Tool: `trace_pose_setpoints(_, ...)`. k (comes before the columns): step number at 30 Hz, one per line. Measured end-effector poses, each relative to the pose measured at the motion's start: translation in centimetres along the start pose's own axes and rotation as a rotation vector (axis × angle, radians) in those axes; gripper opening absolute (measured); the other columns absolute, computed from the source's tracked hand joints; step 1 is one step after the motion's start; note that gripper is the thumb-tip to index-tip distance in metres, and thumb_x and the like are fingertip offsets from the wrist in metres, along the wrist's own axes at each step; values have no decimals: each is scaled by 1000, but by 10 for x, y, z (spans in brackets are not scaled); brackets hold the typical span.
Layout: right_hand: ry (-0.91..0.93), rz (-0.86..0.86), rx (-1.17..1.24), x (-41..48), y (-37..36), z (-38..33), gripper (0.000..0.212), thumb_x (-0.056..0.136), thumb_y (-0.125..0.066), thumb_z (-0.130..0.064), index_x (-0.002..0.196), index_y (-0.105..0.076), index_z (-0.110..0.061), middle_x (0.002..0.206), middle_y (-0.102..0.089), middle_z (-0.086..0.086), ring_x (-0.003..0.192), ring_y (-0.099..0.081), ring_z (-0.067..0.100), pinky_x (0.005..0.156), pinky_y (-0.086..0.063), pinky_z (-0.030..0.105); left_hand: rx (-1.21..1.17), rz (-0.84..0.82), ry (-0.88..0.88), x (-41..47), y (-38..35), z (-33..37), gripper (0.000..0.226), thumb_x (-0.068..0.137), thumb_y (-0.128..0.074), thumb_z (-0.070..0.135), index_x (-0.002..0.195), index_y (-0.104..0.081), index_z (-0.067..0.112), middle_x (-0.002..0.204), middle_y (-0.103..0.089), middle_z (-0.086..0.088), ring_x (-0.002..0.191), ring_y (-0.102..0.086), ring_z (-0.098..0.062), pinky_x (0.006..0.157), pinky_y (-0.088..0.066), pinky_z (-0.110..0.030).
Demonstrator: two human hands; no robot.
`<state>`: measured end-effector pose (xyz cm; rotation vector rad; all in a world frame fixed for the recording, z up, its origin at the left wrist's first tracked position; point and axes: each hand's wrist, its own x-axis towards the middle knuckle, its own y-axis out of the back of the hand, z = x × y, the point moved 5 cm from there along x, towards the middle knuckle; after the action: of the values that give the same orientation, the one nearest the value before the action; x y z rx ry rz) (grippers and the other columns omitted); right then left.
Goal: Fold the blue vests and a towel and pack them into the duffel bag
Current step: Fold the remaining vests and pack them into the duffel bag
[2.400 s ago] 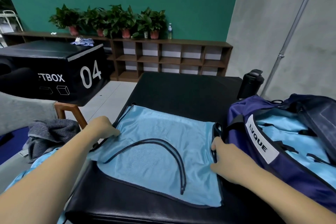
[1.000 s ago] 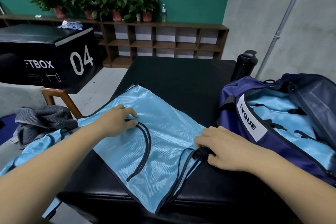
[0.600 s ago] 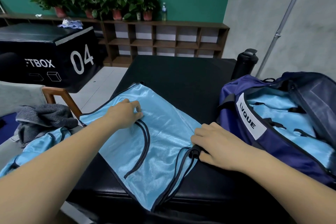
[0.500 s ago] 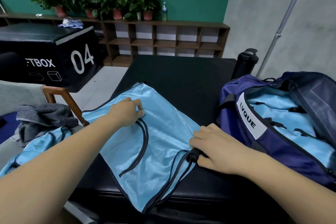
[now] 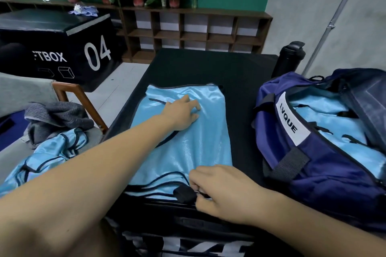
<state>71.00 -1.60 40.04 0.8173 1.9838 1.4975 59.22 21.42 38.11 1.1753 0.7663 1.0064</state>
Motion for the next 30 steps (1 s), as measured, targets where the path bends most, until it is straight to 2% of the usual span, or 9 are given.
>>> trace_pose_setpoints(4, -2, 15, 36, 4, 1, -2, 14, 98, -56, -34, 109, -50, -27, 97, -49, -12, 81, -47, 16, 70, -38, 36, -94, -37, -37, 3, -4, 11, 40, 106, -54, 49, 145, -55, 41, 144, -47, 4, 129, -55, -24, 117, -35, -48)
trace_pose_setpoints(7, -43, -25, 93, 1, 9, 9, 22, 96, -63, -40, 111, -47, -36, 103, -51, -16, 85, -49, 7, 77, -47, 33, -148, -38, -65, -7, 10, 9, 42, 103, -61, 53, 143, -60, 42, 147, -50, 5, 134, -52, -23, 117, -38, -48)
trace_pose_setpoints(12, -80, -80, 157, -14, 18, 30, 21, 94, -70, -35, 107, -53, -35, 99, -56, -16, 85, -52, 1, 75, -45, 23, -154, -77, -201, -58, 42, 12, 28, 96, -76, 39, 122, -68, 34, 119, -63, 6, 106, -62, -19, 101, -50, -43)
trace_pose_setpoints(15, -91, -104, 146, -24, 17, 38, 16, 95, -69, -30, 101, -54, -33, 96, -58, -14, 87, -53, 3, 70, -40, 18, -183, -248, -233, -105, 53, 13, 19, 91, -78, 43, 106, -66, 44, 106, -71, 12, 99, -68, -14, 93, -56, -42)
trace_pose_setpoints(19, -90, -119, 144, -34, 18, 41, 13, 96, -67, -26, 95, -55, -30, 94, -60, -11, 87, -54, 6, 68, -38, 16, -142, -480, -214, -158, 53, 7, 24, 89, -82, 38, 106, -68, 45, 102, -72, 18, 96, -69, -8, 91, -56, -37)
trace_pose_setpoints(21, -94, -113, 143, -36, 18, 41, 11, 95, -67, -28, 96, -56, -30, 95, -59, -11, 88, -54, 7, 69, -40, 17, -98, -494, -217, -177, 50, 1, 29, 85, -85, 42, 107, -67, 45, 102, -69, 18, 95, -66, -7, 91, -54, -34)
trace_pose_setpoints(25, -81, -65, 105, -36, 15, 37, 24, 94, -69, -53, 104, -55, -36, 104, -54, -15, 93, -53, 5, 74, -39, 14, -48, -471, -193, -200, 44, -12, 33, 81, -89, 39, 104, -66, 39, 100, -63, 16, 94, -63, -7, 89, -52, -32)
trace_pose_setpoints(28, -61, -60, 45, -34, 13, 31, 32, 96, -64, -63, 110, -54, -36, 106, -51, -14, 91, -48, -1, 73, -34, 10, -73, -440, -210, -207, 42, -19, 33, 78, -87, 38, 96, -61, 45, 98, -61, 17, 92, -61, -6, 87, -53, -32)
trace_pose_setpoints(30, -44, -49, 24, -33, 13, 27, 30, 98, -60, -64, 111, -52, -38, 106, -50, -14, 93, -48, 1, 78, -38, 13, -72, -424, -224, -209, 40, -21, 32, 79, -86, 38, 93, -59, 48, 97, -60, 19, 91, -61, -5, 85, -53, -31)
